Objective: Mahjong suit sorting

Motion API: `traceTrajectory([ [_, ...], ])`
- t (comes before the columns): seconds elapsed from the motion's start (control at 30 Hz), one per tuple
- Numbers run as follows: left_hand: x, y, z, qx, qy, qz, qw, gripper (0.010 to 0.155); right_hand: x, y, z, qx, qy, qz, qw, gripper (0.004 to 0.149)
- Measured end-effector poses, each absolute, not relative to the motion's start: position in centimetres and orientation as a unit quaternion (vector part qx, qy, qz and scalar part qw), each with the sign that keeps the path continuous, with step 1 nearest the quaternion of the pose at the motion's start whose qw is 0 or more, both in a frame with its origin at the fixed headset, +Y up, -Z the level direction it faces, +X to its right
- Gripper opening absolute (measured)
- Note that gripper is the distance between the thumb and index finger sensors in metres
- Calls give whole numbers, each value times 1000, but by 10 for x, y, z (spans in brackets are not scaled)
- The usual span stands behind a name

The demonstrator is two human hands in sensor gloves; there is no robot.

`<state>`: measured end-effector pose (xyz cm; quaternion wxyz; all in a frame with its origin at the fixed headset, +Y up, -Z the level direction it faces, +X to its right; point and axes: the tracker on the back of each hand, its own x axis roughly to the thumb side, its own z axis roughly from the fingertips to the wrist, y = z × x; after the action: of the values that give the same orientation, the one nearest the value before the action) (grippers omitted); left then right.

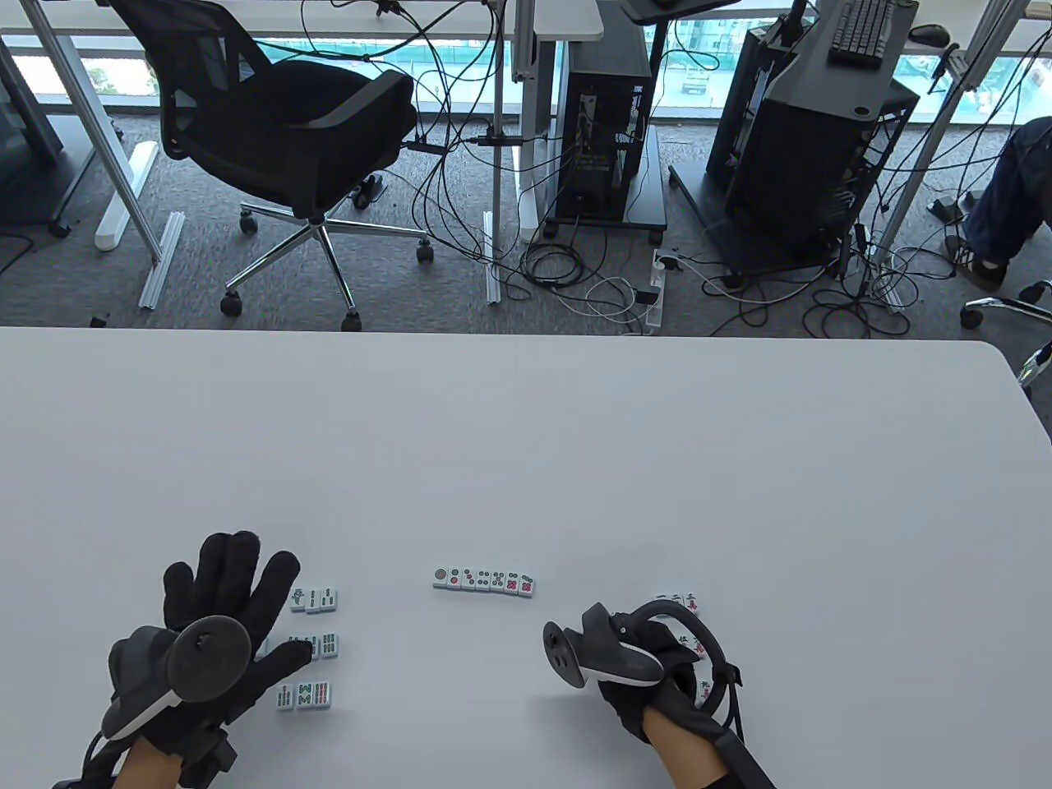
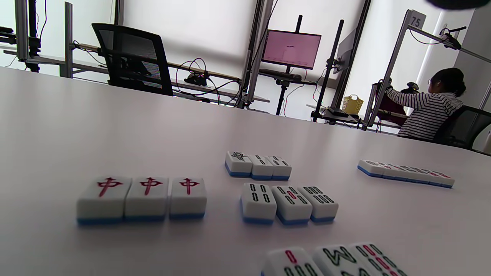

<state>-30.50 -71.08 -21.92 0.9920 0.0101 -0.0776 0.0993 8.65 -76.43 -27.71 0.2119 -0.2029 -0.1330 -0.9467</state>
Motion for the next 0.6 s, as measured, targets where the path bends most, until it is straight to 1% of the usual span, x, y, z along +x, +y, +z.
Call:
traceTrajectory([
  [0.1,-305,-710,-219,12,-78,101,992,89,86,-762,-285,-206,-148,-948,194,60],
  [0.17,-305,-710,-219,13,-78,101,992,89,83,-758,-291,-203,-143,-954,170,59],
  [0.27,-305,-710,-220,14,-78,102,992,89,72,-750,-304,-197,-90,-969,122,59],
  [0.33,-305,-710,-220,14,-78,103,992,89,62,-747,-312,-194,-66,-973,110,58],
  [0.43,-305,-710,-220,15,-78,104,991,89,45,-747,-323,-185,-43,-976,108,58],
  [0.6,-307,-709,-220,21,-79,109,991,89,25,-755,-335,-176,-52,-974,129,57],
])
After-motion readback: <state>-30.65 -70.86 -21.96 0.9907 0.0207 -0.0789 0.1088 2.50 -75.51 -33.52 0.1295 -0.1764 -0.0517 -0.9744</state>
